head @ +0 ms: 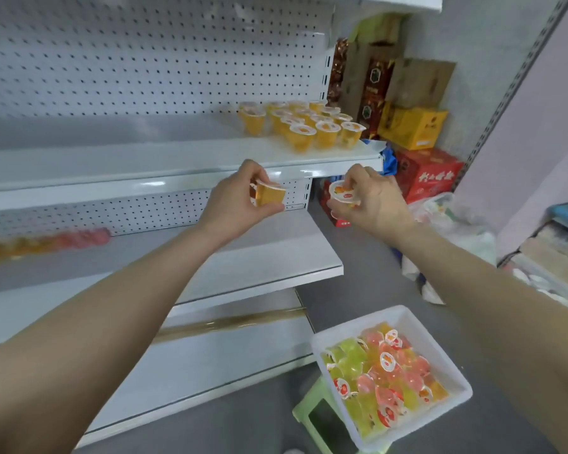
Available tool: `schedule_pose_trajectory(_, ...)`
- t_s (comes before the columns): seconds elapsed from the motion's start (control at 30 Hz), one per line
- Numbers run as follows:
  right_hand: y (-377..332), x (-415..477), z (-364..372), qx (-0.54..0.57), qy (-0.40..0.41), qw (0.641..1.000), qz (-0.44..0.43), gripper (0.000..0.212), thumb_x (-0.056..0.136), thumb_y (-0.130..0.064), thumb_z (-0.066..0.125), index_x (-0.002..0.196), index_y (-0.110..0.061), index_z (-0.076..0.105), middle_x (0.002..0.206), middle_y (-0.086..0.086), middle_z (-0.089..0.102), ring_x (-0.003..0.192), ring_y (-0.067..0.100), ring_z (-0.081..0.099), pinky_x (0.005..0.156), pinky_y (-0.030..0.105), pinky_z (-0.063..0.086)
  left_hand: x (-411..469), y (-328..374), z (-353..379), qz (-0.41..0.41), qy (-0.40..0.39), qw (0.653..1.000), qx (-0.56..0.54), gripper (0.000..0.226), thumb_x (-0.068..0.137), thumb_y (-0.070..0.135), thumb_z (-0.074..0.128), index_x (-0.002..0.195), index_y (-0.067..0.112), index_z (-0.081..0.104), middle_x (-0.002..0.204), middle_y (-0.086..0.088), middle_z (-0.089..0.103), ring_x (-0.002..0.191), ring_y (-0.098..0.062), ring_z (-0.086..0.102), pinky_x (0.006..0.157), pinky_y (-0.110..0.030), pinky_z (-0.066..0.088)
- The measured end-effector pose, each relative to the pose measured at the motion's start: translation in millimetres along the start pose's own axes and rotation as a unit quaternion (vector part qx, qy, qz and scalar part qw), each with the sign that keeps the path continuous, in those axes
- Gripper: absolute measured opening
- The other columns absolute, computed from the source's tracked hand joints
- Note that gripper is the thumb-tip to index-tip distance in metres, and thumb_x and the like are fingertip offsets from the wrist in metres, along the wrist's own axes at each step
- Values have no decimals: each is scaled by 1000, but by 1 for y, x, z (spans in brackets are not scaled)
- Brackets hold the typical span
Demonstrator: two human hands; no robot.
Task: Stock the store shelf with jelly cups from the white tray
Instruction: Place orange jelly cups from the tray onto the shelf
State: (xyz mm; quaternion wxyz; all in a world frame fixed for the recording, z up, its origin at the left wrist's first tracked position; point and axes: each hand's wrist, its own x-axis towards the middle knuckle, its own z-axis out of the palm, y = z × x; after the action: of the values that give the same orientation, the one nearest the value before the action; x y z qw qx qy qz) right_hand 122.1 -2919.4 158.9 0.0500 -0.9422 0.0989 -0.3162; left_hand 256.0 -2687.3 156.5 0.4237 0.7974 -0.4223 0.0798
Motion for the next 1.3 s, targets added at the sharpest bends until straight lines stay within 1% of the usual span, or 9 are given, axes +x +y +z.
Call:
schedule_pose_trajectory(0.1,-10,44,-1,40,-17,999,-10,36,78,-43,69,90,-17,47,88,3,56,76,26,52,72,42,41,20,-6,-20,-35,37,998,-22,49,70,40,83,100,27,48,93,14,61,81,-8,62,70,-30,48)
schedule_pose_trajectory(0.3,-26,140,7,78,-25,996,-45,33,77,-46,67,85,-21,47,84,-5,54,79,20,50,71,38,41,66,-32,-46,-80,73,994,-20,47,68,35,81,101,30,47,93,9,68,76,-15,65,76,-38,55)
schedule_pose_trajectory(0.43,-35,192,24,45,-39,997,-52,33,77,-46,72,86,-21,52,82,-3,56,95,27,50,80,39,37,94,-51,-56,-101,81,991,-20,43,69,33,80,99,30,49,92,7,68,81,-18,66,75,-39,56)
schedule_pose_trajectory(0.53,-39,219,44,-3,-72,996,-47,35,76,-52,70,86,-24,53,84,0,56,104,26,47,79,36,31,111,-65,-58,-110,85,990,-23,44,66,36,81,98,32,50,93,7,69,83,-18,67,81,-41,55)
schedule_pose_trajectory(0.67,-37,237,70,-49,-115,991,-43,33,76,-53,67,85,-25,52,87,0,52,112,27,45,86,38,29,123,-80,-56,-120,84,989,-34,47,59,42,77,97,33,51,93,5,70,85,-20,68,81,-44,55)
schedule_pose_trajectory(0.8,-38,248,83,-91,-131,986,-44,36,78,-56,64,90,-23,57,89,4,55,114,28,46,95,43,33,132,-89,-51,-120,82,989,-30,44,66,33,83,97,32,53,96,4,71,86,-19,68,82,-43,55)
schedule_pose_trajectory(1.03,-36,250,97,-111,-141,982,-56,44,81,-63,58,95,-22,61,101,9,63,118,29,44,97,45,32,141,-92,-44,-117,69,990,-26,43,64,38,83,97,33,55,102,8,70,87,-16,68,84,-42,55)
schedule_pose_trajectory(1.13,-31,252,94,-81,-126,988,-46,42,86,-64,48,86,-24,62,94,7,63,117,27,45,97,45,32,146,-88,-39,-112,58,992,-23,43,66,33,85,97,30,56,101,9,69,85,-17,67,84,-42,55)
schedule_pose_trajectory(1.3,-14,252,78,-43,-51,997,-37,41,96,-49,45,96,-16,69,87,8,67,114,30,47,93,43,33,153,-74,-24,-91,22,996,-13,42,65,36,86,91,31,53,94,10,69,81,-20,66,81,-42,54)
